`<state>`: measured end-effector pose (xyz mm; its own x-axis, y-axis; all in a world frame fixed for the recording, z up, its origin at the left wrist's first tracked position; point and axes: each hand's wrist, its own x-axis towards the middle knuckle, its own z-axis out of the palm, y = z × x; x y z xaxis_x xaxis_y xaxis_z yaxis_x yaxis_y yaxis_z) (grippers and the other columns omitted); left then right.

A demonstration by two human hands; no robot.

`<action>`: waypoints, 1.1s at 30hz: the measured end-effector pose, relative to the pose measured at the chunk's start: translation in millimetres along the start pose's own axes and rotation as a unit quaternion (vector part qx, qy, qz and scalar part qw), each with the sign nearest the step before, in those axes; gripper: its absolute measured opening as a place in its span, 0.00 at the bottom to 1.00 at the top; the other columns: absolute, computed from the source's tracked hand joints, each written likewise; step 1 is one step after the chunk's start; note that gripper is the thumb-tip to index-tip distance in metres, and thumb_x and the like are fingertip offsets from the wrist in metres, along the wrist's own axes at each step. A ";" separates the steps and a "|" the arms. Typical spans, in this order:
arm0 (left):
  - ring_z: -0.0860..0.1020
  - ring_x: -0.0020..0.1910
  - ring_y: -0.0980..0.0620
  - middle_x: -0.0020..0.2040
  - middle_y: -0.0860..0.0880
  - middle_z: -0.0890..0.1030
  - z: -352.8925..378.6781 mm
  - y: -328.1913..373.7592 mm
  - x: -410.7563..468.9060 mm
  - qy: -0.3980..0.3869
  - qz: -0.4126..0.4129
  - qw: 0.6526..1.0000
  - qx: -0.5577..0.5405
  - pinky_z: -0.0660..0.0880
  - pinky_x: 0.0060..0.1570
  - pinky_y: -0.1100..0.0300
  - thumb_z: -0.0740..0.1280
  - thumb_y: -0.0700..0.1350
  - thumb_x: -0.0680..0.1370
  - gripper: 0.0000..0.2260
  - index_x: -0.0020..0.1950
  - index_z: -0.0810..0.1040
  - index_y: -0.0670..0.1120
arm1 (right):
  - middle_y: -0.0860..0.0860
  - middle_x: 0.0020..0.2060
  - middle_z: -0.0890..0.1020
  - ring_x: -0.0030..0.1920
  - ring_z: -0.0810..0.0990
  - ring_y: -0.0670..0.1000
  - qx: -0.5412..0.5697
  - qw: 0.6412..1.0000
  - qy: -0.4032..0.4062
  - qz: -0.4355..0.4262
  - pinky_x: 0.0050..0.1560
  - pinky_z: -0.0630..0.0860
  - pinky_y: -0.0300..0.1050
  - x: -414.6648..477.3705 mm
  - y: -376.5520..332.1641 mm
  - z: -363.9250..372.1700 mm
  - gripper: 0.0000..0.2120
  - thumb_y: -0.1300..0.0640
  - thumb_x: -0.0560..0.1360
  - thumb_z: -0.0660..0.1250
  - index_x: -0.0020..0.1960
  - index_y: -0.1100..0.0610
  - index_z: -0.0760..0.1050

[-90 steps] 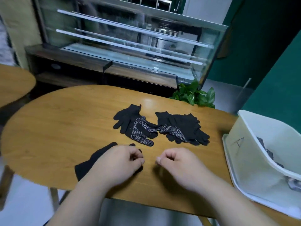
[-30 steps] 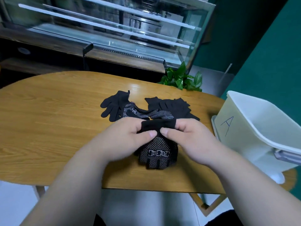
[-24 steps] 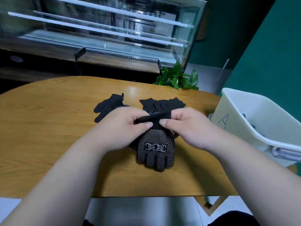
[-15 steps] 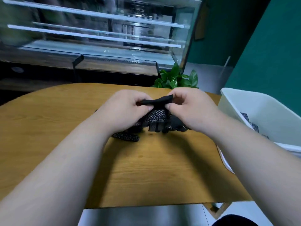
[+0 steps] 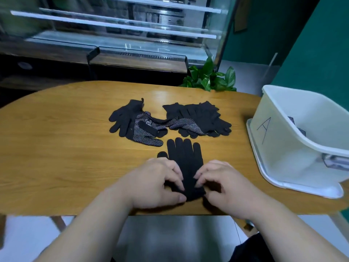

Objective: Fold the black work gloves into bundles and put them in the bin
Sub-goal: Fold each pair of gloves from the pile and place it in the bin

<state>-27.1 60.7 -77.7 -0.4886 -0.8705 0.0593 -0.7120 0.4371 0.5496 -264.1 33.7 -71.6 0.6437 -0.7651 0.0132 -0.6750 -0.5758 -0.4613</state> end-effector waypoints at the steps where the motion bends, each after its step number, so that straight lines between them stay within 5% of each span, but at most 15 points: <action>1: 0.68 0.57 0.64 0.55 0.62 0.76 0.5 -0.4 -2.4 -0.006 0.000 1.000 0.000 0.62 0.52 0.71 0.67 0.65 0.70 0.17 0.48 0.86 0.56 | 0.36 0.49 0.80 0.58 0.74 0.39 0.015 1.000 0.006 0.002 0.65 0.66 0.44 0.9 -0.3 -0.4 0.10 0.49 0.68 0.63 0.43 0.46 0.82; 6: 0.68 0.61 0.61 0.57 0.65 0.73 8.7 -6.9 -8.3 0.000 0.015 1.000 -0.005 0.63 0.64 0.56 0.63 0.65 0.72 0.15 0.48 0.84 0.60 | 0.37 0.41 0.76 0.50 0.72 0.42 -0.011 0.998 0.066 0.003 0.55 0.68 0.44 11.3 -4.2 12.0 0.06 0.44 0.69 0.65 0.40 0.45 0.77; 10: 0.75 0.56 0.58 0.52 0.61 0.78 10.1 -12.3 -8.7 0.077 0.025 0.994 -0.074 0.69 0.60 0.57 0.67 0.57 0.73 0.10 0.45 0.85 0.55 | 0.39 0.40 0.75 0.48 0.71 0.43 -0.045 0.998 0.038 -0.015 0.52 0.67 0.44 15.9 -0.5 16.4 0.05 0.46 0.68 0.65 0.39 0.46 0.75; 15: 0.80 0.49 0.57 0.44 0.58 0.81 8.1 -24.8 -1.8 0.186 -0.029 0.975 -0.120 0.75 0.51 0.58 0.65 0.55 0.74 0.12 0.40 0.84 0.50 | 0.40 0.36 0.76 0.44 0.74 0.44 0.026 0.992 0.120 -0.017 0.46 0.69 0.37 35.9 -1.9 8.6 0.07 0.47 0.70 0.65 0.36 0.48 0.74; 19: 0.80 0.48 0.57 0.43 0.59 0.81 5.6 -36.7 -0.7 0.246 -0.090 0.959 -0.107 0.74 0.49 0.61 0.65 0.55 0.74 0.09 0.37 0.81 0.56 | 0.42 0.33 0.76 0.44 0.74 0.45 0.039 0.988 0.151 0.024 0.42 0.69 0.38 54.9 2.9 18.1 0.11 0.49 0.73 0.67 0.33 0.49 0.73; 23: 0.78 0.47 0.60 0.42 0.60 0.81 -0.8 -54.6 -1.9 0.301 -0.166 0.936 -0.074 0.69 0.46 0.72 0.71 0.43 0.76 0.12 0.36 0.80 0.58 | 0.46 0.32 0.76 0.42 0.74 0.44 0.068 0.980 0.171 0.070 0.38 0.69 0.41 63.9 9.6 24.3 0.14 0.52 0.76 0.69 0.33 0.52 0.74; 29: 0.76 0.44 0.66 0.43 0.61 0.81 -19.0 -88.7 6.7 0.369 -0.283 0.884 -0.050 0.67 0.43 0.74 0.70 0.44 0.76 0.05 0.46 0.82 0.56 | 0.51 0.31 0.79 0.40 0.75 0.45 0.170 0.953 0.206 0.141 0.35 0.69 0.36 63.8 14.1 22.6 0.13 0.54 0.76 0.70 0.33 0.55 0.77; 33: 0.73 0.44 0.61 0.48 0.54 0.76 -32.1 -110.9 18.5 0.392 -0.308 0.867 -0.022 0.69 0.49 0.70 0.68 0.37 0.73 0.16 0.57 0.78 0.53 | 0.54 0.31 0.78 0.35 0.75 0.50 0.228 0.935 0.217 0.165 0.30 0.67 0.39 62.7 12.8 19.4 0.13 0.56 0.76 0.70 0.33 0.55 0.78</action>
<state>59.1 -11.2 -110.8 0.4819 -0.8296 0.2819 -0.6874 -0.1584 0.7087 -225.4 -16.0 -93.9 0.1540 -0.9812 0.1166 -0.5227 -0.1810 -0.8331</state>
